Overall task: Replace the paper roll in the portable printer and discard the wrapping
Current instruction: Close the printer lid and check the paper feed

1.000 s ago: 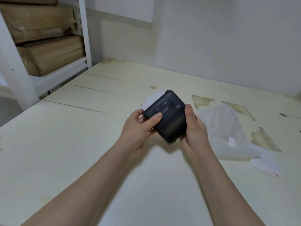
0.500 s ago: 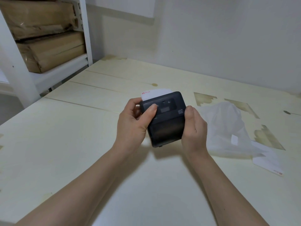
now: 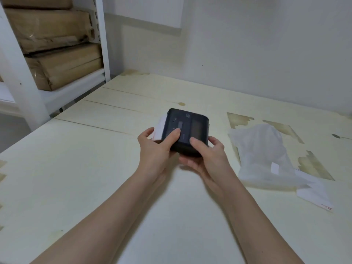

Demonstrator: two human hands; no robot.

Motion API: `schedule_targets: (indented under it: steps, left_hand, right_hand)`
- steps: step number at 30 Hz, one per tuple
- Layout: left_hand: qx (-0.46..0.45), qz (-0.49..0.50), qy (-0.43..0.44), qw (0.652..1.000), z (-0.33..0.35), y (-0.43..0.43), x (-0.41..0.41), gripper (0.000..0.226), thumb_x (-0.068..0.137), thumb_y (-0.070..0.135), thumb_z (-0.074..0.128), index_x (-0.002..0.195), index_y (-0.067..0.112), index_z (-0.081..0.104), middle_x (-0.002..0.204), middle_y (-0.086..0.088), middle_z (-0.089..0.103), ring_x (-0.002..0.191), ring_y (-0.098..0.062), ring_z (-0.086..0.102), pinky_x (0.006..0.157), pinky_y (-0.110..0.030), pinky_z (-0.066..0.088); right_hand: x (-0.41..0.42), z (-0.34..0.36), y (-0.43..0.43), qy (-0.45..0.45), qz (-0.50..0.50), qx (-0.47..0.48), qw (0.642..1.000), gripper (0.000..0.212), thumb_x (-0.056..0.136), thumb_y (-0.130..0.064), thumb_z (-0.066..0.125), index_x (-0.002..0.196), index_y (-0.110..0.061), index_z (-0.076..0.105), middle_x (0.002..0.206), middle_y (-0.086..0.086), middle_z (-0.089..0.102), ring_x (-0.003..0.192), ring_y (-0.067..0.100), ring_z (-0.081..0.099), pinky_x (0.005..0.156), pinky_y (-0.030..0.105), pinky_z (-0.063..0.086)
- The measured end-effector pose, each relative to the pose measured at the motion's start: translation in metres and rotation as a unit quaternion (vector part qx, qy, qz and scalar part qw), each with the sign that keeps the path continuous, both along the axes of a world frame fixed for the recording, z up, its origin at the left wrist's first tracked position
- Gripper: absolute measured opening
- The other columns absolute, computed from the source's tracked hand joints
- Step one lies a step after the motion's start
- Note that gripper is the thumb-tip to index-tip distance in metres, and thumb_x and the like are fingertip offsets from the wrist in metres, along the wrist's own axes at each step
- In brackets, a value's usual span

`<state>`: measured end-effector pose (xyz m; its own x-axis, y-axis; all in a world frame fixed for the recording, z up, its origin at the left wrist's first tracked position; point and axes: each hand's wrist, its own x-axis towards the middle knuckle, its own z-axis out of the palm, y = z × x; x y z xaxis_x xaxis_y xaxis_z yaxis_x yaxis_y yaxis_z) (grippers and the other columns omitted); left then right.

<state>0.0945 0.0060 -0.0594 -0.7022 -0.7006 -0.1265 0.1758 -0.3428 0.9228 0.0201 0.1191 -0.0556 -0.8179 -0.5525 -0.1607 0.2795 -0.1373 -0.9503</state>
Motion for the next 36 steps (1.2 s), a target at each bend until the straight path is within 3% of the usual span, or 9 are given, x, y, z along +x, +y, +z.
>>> schedule_targets:
  steps: [2, 5, 9, 13, 18, 24, 31, 36]
  left_hand:
    - [0.016, -0.034, 0.012, 0.999, 0.003, -0.004, 0.000, 0.081, 0.083, 0.029, 0.076, 0.147, 0.025, 0.026, 0.122, -0.006, 0.063, 0.096, -0.014, 0.072, 0.094, -0.039, 0.057]
    - [-0.006, -0.069, 0.015, 0.997, 0.008, -0.011, -0.003, 0.064, 0.092, 0.037, 0.064, 0.148, 0.029, 0.034, 0.111, 0.011, 0.064, 0.094, -0.009, 0.070, 0.087, -0.035, 0.057]
    - [-0.066, -0.154, -0.016, 0.986, 0.003, -0.009, -0.001, 0.049, 0.092, 0.029, 0.066, 0.137, 0.039, 0.052, 0.108, 0.000, 0.075, 0.089, -0.015, 0.073, 0.068, -0.028, 0.056]
    - [-0.085, -0.190, -0.022, 0.978, -0.003, 0.000, -0.002, 0.049, 0.092, 0.027, 0.067, 0.138, 0.038, 0.053, 0.112, -0.005, 0.076, 0.103, -0.025, 0.073, 0.090, -0.040, 0.057]
    - [-0.073, -0.195, -0.017, 0.978, -0.006, 0.000, -0.002, 0.067, 0.086, 0.011, 0.072, 0.143, 0.036, 0.047, 0.117, -0.011, 0.074, 0.102, -0.028, 0.074, 0.092, -0.047, 0.058]
    - [-0.070, -0.158, -0.019, 0.985, -0.006, -0.001, -0.003, 0.076, 0.083, -0.006, 0.068, 0.143, 0.036, 0.048, 0.116, -0.016, 0.073, 0.101, -0.033, 0.073, 0.091, -0.051, 0.058]
    - [-0.071, -0.100, -0.019, 0.992, -0.008, -0.012, 0.001, 0.073, 0.084, -0.004, 0.067, 0.145, 0.031, 0.047, 0.110, -0.012, 0.076, 0.100, -0.030, 0.074, 0.093, -0.054, 0.056]
    - [-0.092, -0.100, -0.022, 0.990, -0.009, -0.010, 0.000, 0.076, 0.078, 0.002, 0.072, 0.142, 0.037, 0.049, 0.117, -0.011, 0.073, 0.103, -0.029, 0.073, 0.092, -0.053, 0.057]
  right_hand:
    - [-0.007, 0.006, 0.004, 0.003, -0.035, -0.018, 0.999, 0.055, 0.088, -0.018, 0.065, 0.133, -0.010, 0.034, 0.124, 0.017, 0.057, 0.093, 0.023, 0.068, 0.074, 0.035, 0.058]
    - [-0.018, 0.009, 0.016, 0.027, -0.054, -0.030, 0.998, 0.044, 0.089, -0.020, 0.060, 0.129, -0.006, 0.048, 0.114, 0.010, 0.062, 0.093, 0.021, 0.063, 0.075, 0.036, 0.054]
    - [-0.024, 0.008, 0.023, 0.041, -0.074, -0.017, 0.996, 0.056, 0.081, -0.033, 0.066, 0.127, -0.004, 0.054, 0.113, 0.012, 0.071, 0.101, 0.028, 0.070, 0.078, 0.037, 0.058]
    - [-0.023, 0.011, 0.024, 0.021, -0.065, -0.001, 0.998, 0.044, 0.094, -0.045, 0.052, 0.113, -0.009, 0.066, 0.104, 0.011, 0.076, 0.096, 0.027, 0.073, 0.085, 0.042, 0.058]
    - [-0.024, 0.011, 0.024, -0.016, -0.041, -0.033, 0.999, 0.040, 0.098, -0.036, 0.048, 0.118, -0.005, 0.063, 0.114, 0.017, 0.072, 0.104, 0.030, 0.070, 0.095, 0.048, 0.053]
    - [-0.024, 0.006, 0.022, 0.015, -0.020, -0.051, 0.998, 0.037, 0.101, -0.028, 0.045, 0.127, -0.005, 0.058, 0.121, 0.017, 0.068, 0.113, 0.031, 0.065, 0.101, 0.052, 0.049]
    - [-0.016, 0.004, 0.016, 0.100, 0.061, -0.033, 0.993, 0.035, 0.103, -0.017, 0.038, 0.132, -0.012, 0.057, 0.127, 0.013, 0.066, 0.116, 0.026, 0.063, 0.096, 0.038, 0.053]
    - [-0.014, 0.002, 0.018, 0.108, 0.032, -0.020, 0.993, 0.035, 0.099, -0.015, 0.046, 0.133, -0.016, 0.056, 0.118, 0.010, 0.071, 0.107, 0.025, 0.069, 0.088, 0.038, 0.057]
